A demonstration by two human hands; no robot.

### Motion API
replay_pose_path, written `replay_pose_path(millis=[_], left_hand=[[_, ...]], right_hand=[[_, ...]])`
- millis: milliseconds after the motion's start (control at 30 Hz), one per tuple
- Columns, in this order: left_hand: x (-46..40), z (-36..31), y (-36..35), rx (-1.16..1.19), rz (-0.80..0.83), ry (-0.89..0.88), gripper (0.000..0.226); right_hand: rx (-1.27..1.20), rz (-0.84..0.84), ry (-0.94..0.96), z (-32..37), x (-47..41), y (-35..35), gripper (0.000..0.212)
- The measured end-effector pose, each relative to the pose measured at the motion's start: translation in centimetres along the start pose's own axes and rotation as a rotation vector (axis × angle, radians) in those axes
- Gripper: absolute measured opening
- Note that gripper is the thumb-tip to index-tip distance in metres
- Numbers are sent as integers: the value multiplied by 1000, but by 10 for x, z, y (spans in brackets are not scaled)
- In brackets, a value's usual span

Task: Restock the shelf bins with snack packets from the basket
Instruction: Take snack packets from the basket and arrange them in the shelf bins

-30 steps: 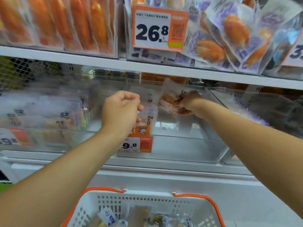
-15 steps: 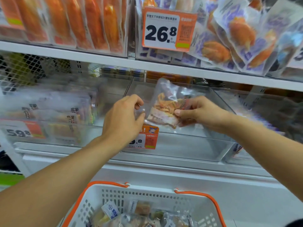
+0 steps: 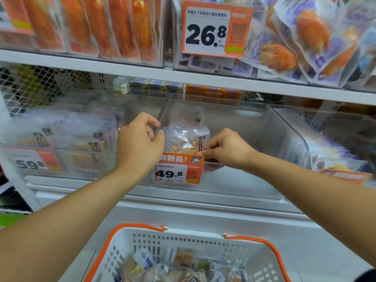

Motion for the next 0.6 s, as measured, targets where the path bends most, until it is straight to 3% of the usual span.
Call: replay_pose_path(millis=[167,267,333,400,467,500,533,600], left_hand=[[-3,-1,-1,-94,87,-56,10],[-3,-1,-1,-103,102,-54,12],[0,-3,1,-32,59,-44,15],[6,-16,7,50,-16,-143,16],[14,-33,15,110,-32,-316,15],[21,-39,15,124,21,-416,14],[32,-44,13,107,119,-525,15],[56,-44,-1,-56,443,-698,13]], right_hand=[[98,263,-117,-3,5,-4,27],[143,305,-155,-1,9,4,25],[203,192,-93,4,15,17,20],[343,-124,150,14,30,36,11],[407,-451,462,28,59,47,27],[385,-459,547,32,73,42,35],[374,-347,572,30,84,29,39],[443,120,436,3,93,-19,34]])
Point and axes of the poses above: each hand's wrist, its own x-axis away from the middle knuckle, its own y-axis out of the back of the hand, z = x × y, the point moved 3 cm from there along -x, towards the middle knuckle
